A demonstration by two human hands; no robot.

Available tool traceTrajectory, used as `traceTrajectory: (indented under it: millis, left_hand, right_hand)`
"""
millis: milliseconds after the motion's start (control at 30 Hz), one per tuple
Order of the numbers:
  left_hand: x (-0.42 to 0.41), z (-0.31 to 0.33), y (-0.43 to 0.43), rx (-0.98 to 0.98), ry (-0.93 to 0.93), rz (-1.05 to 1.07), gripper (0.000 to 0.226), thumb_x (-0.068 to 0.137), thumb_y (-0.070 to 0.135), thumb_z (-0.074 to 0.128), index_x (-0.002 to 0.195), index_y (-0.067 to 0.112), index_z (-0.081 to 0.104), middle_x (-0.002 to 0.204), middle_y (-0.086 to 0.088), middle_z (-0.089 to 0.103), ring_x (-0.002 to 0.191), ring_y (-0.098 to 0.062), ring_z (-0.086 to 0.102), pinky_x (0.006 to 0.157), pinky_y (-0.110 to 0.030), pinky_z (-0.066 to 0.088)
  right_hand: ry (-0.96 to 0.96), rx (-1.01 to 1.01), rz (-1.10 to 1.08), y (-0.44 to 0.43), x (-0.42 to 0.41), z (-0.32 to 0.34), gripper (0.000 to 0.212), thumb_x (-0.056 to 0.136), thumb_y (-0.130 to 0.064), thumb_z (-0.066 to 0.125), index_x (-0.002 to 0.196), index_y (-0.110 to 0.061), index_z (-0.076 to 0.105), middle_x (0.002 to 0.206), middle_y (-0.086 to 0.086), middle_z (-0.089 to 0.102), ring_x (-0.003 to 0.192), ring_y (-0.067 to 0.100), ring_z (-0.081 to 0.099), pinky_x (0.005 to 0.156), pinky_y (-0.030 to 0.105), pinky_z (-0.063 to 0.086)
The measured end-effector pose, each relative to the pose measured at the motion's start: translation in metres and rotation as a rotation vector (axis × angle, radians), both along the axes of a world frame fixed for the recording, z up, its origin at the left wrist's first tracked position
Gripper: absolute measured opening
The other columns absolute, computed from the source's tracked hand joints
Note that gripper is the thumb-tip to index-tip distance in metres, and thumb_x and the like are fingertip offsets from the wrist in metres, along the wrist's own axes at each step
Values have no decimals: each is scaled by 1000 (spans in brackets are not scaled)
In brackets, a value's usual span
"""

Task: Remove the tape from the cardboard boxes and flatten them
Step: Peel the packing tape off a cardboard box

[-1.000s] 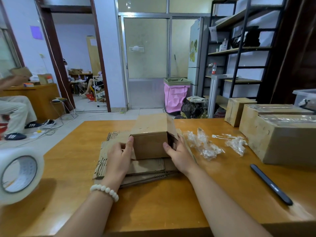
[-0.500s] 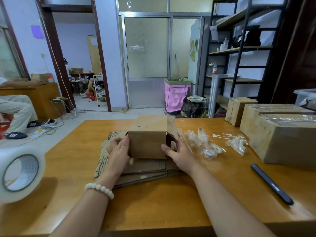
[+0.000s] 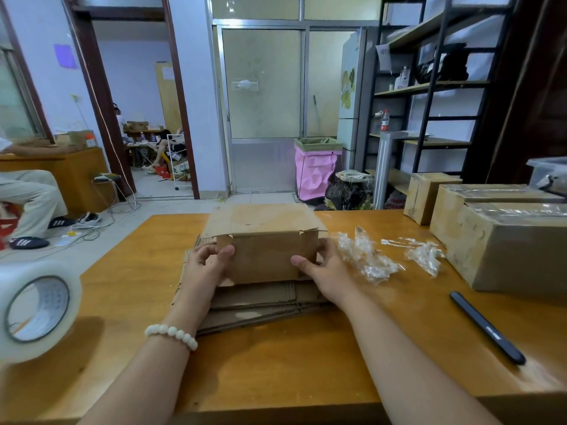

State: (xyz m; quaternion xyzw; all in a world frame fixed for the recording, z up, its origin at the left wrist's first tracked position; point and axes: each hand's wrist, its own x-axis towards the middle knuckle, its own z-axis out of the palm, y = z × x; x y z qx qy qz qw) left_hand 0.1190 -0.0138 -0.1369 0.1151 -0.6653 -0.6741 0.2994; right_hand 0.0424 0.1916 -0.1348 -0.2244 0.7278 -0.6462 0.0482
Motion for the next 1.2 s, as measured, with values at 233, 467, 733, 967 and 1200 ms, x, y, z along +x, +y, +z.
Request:
traceTrajectory:
  millis: [233, 467, 733, 967, 1200]
  left_hand:
    - [2, 0, 6, -97, 21, 130, 18, 84, 36, 68, 95, 29, 56, 100, 7, 64, 105, -21, 60, 91, -35, 48]
    - [-2, -11, 13, -538, 76, 469, 66, 80, 16, 77, 128, 0, 35, 130, -23, 31, 122, -33, 33, 106, -45, 35]
    - [0, -17, 20, -940, 199, 141, 80, 70, 88, 42, 138, 49, 26, 145, 14, 13, 139, -11, 6, 111, -35, 12]
    - [6, -9, 25, -726, 147, 158, 56, 78, -5, 69, 111, 34, 48, 148, -8, 25, 135, -18, 21, 108, -39, 28]
    - [11, 3, 19, -297, 97, 565, 46, 89, -10, 51, 130, 6, 39, 122, -10, 34, 99, -11, 39, 81, -21, 39]
  right_hand:
    - [117, 189, 3, -3, 6, 1, 50, 87, -31, 68, 129, -20, 43, 116, -7, 54, 109, 13, 51, 90, 21, 38]
    - [259, 220, -96, -5, 14, 2, 36, 93, -28, 60, 124, -14, 54, 110, -3, 60, 104, 12, 56, 76, 5, 40]
    - [215, 308, 323, -12, 26, -2, 41, 84, -8, 45, 111, -29, 68, 107, -8, 68, 106, 11, 59, 94, 31, 49]
    - [179, 85, -402, -3, 15, 6, 32, 92, 1, 40, 83, -20, 61, 84, -4, 63, 70, 7, 55, 59, 13, 43]
    - [36, 157, -224, -4, 10, 7, 61, 90, 3, 36, 146, -22, 33, 145, -3, 41, 121, 13, 44, 90, 25, 36]
